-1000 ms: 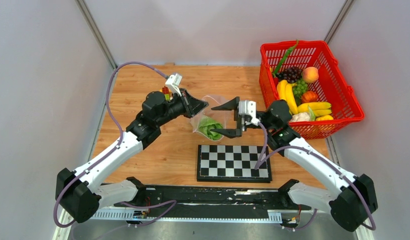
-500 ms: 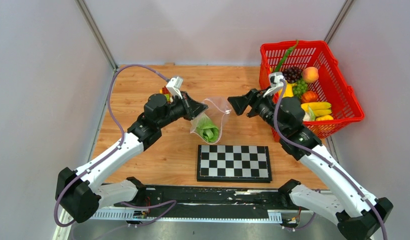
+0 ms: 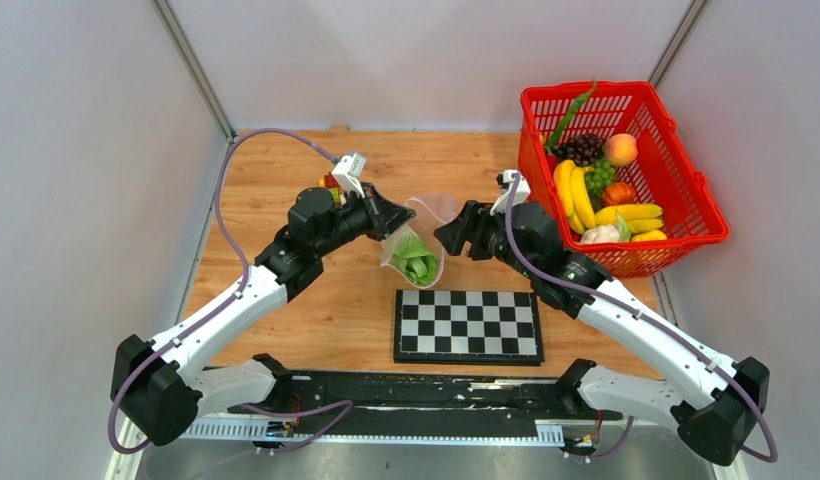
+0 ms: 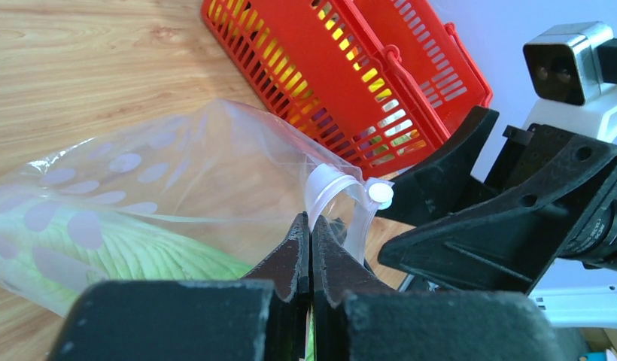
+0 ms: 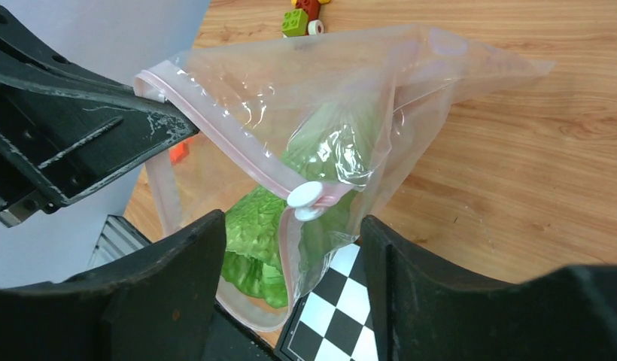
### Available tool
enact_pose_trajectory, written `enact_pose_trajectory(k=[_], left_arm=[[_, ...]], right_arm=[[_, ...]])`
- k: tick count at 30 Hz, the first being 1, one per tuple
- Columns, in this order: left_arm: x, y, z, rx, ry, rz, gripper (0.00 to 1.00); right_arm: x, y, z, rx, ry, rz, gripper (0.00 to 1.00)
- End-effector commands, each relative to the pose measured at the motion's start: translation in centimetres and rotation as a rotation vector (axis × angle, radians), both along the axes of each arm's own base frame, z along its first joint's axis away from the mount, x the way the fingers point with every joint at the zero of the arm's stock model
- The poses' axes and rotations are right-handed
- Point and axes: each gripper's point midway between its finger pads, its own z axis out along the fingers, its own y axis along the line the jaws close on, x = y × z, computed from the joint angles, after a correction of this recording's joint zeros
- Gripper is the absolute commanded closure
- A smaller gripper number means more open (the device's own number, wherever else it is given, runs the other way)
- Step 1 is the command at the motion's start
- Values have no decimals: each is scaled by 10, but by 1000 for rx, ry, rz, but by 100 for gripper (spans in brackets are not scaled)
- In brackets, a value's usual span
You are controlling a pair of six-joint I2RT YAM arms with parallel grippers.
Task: Place the food in the zip-top bag and seal the zipper
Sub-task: Place the fake vegetable in the zipper food storage bag.
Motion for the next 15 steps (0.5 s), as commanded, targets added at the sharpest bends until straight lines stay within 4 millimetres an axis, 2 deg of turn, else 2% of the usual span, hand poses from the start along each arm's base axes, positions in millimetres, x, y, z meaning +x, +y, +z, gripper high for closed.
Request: enact_pose_trajectory(k=[1, 6, 8, 11, 14, 15], left_arm=[[2, 1, 12, -20, -40, 10, 100], [2, 2, 10, -12, -41, 8, 100], [1, 3, 8, -10, -40, 10, 100], [0, 4, 4, -1, -38, 9, 100], [-1, 7, -1, 17, -41, 18, 100], [-1, 9, -4, 24, -42, 24, 100]], right_arm=[[14, 5, 9, 3, -56, -76, 39], [29, 8, -5, -53, -57, -150, 48], [36, 8, -6, -66, -75, -172, 59], [42, 13, 5, -54, -127, -164, 83], [44, 18, 27, -39, -215, -128, 99], [43, 23, 38, -32, -262, -90, 100]])
